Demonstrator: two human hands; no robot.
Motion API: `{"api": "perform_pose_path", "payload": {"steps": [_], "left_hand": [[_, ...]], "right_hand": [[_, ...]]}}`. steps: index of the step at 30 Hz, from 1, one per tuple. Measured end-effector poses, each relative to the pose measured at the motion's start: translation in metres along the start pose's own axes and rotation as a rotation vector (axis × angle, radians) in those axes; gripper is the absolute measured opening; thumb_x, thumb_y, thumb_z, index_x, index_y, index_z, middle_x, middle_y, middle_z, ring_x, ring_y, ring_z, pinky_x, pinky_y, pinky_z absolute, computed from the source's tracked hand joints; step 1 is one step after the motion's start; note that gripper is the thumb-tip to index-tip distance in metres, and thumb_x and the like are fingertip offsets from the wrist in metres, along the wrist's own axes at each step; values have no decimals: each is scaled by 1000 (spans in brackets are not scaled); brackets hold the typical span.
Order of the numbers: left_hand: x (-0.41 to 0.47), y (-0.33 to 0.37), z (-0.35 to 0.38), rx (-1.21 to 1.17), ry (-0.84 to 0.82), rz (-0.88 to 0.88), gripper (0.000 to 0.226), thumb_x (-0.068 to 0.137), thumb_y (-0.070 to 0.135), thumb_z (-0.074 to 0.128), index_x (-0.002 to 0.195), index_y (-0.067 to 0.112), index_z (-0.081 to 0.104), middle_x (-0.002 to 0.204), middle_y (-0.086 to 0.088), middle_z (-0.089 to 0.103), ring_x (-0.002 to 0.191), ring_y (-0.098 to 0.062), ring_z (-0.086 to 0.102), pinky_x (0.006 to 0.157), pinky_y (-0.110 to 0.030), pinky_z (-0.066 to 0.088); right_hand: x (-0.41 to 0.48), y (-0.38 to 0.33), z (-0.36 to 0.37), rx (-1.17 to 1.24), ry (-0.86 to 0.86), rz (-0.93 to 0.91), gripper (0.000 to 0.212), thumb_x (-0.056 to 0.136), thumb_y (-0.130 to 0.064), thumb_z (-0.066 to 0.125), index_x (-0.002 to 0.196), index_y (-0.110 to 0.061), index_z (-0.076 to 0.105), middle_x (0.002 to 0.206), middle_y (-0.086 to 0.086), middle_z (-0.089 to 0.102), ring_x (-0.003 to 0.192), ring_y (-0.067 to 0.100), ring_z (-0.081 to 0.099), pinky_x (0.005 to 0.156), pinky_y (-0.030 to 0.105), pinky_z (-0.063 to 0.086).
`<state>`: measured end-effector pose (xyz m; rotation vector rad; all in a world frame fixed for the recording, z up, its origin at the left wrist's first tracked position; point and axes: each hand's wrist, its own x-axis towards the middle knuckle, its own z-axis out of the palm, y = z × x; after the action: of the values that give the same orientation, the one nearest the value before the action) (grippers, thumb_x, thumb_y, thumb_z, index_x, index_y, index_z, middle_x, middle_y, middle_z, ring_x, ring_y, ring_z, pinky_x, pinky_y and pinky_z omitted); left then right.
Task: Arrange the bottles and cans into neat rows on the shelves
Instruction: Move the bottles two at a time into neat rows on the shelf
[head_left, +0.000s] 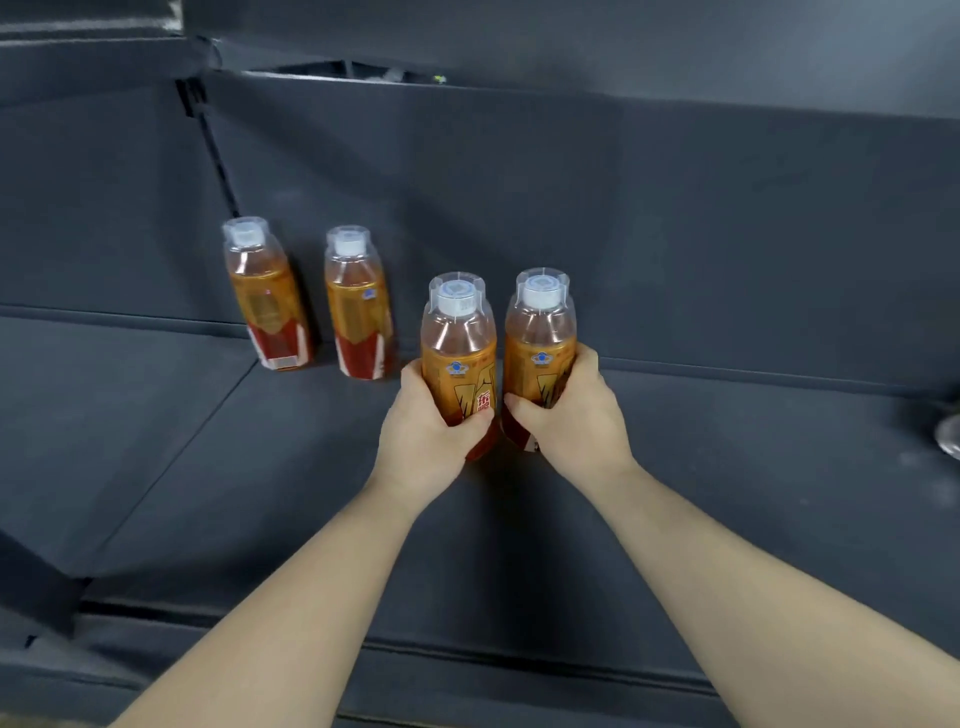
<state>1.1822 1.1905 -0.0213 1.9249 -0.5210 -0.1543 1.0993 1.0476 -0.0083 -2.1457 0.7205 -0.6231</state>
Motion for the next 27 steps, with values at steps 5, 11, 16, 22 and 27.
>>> {"api": "perform_pose_path", "payload": {"steps": [5, 11, 16, 22, 27], "left_hand": [[-22, 35, 65, -19, -143, 38, 72, 78, 34, 82, 135, 27, 38, 121, 8, 60, 110, -14, 61, 87, -45, 59], [-68, 84, 146, -27, -325, 137, 71, 80, 32, 82, 136, 25, 39, 121, 9, 60, 112, -13, 59, 94, -40, 56], [-116, 123, 211, -35, -478, 194, 69, 80, 33, 81, 135, 26, 39, 123, 8, 59, 113, -15, 59, 92, -44, 57], [-184, 170, 283, -66, -657, 277, 60, 81, 33, 80, 127, 27, 42, 119, 9, 61, 109, -14, 60, 92, -38, 55], [-242, 204, 336, -106, -811, 359, 66, 81, 30, 81, 133, 24, 42, 121, 10, 59, 109, -12, 59, 89, -30, 49]], "right_hand": [[-26, 40, -72, -19, 110, 87, 73, 81, -39, 79, 137, -23, 35, 119, -7, 56, 103, 11, 57, 85, 29, 54], [-71, 89, -161, -63, 266, 214, 69, 80, -42, 79, 132, -24, 36, 119, -6, 58, 105, 15, 60, 86, 35, 56], [-119, 127, -234, -75, 392, 301, 73, 80, -42, 79, 137, -28, 35, 124, -9, 56, 108, 13, 57, 85, 31, 52], [-188, 168, -315, -109, 551, 411, 61, 79, -45, 77, 124, -35, 37, 116, -13, 59, 101, 12, 59, 83, 35, 53], [-245, 195, -370, -148, 696, 531, 65, 79, -48, 77, 128, -30, 38, 113, -10, 59, 97, 14, 60, 83, 37, 54]]}}
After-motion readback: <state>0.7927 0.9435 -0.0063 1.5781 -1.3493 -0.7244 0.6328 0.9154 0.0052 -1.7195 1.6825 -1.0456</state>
